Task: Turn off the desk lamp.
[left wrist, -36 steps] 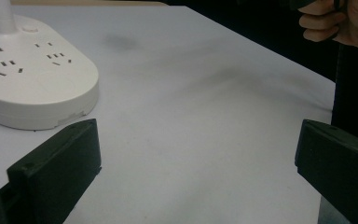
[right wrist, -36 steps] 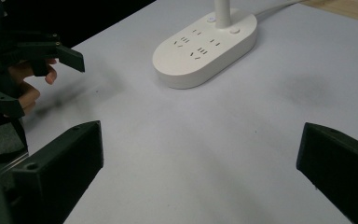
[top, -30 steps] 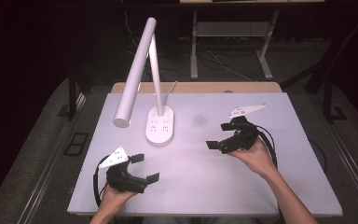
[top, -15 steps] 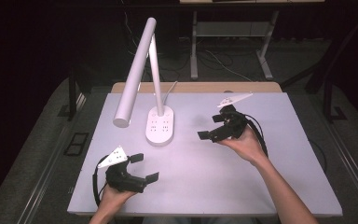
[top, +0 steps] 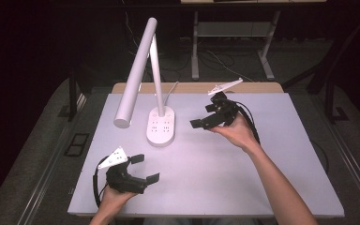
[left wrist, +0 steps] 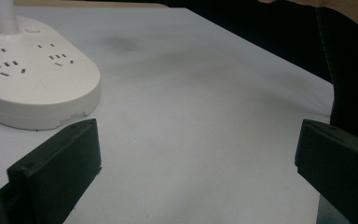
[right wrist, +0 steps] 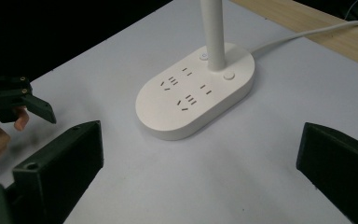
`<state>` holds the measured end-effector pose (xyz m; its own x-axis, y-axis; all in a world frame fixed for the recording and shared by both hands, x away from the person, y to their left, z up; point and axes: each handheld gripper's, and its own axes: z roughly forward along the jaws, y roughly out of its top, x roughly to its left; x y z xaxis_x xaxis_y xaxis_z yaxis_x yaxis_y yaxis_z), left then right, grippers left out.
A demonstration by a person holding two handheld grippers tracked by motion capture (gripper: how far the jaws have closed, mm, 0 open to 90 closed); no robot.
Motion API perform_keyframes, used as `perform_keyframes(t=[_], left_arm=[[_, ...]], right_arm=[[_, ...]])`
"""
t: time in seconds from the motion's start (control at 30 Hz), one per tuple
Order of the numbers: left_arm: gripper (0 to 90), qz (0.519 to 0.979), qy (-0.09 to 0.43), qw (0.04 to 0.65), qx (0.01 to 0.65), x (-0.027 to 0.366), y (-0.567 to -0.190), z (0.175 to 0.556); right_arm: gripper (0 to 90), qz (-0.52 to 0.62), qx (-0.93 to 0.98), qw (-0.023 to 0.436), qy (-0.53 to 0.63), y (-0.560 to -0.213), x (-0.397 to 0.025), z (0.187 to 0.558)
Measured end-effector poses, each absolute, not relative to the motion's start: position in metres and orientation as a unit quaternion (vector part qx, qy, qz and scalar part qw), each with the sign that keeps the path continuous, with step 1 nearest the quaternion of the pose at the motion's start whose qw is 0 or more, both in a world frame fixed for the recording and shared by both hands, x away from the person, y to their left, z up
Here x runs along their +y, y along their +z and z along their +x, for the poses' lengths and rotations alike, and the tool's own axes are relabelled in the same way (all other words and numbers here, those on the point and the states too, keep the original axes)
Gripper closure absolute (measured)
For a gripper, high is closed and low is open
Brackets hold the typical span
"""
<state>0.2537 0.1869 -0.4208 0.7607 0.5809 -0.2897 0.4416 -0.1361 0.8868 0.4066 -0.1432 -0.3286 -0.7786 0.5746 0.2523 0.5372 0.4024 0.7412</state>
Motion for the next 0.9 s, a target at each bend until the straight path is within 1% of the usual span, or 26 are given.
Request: perform_keyframes(t=[0.23,0.6,0.9], left_arm=[[0.0,0.750,0.061,0.563,0.340,0.187,-0.421,0.253],[0.0,0.749,0.062,0.565,0.340,0.189,-0.420,0.253],[0.0,0.748,0.061,0.567,0.340,0.189,-0.420,0.253]], right_arm=[[0.5,0.330,0.844,0.023,0.421,-0.329,-0.127,0.423],[0.5,0.339,0.842,0.010,0.420,-0.339,-0.101,0.446],[0.5,0.347,0.834,0.006,0.428,-0.345,-0.090,0.463]])
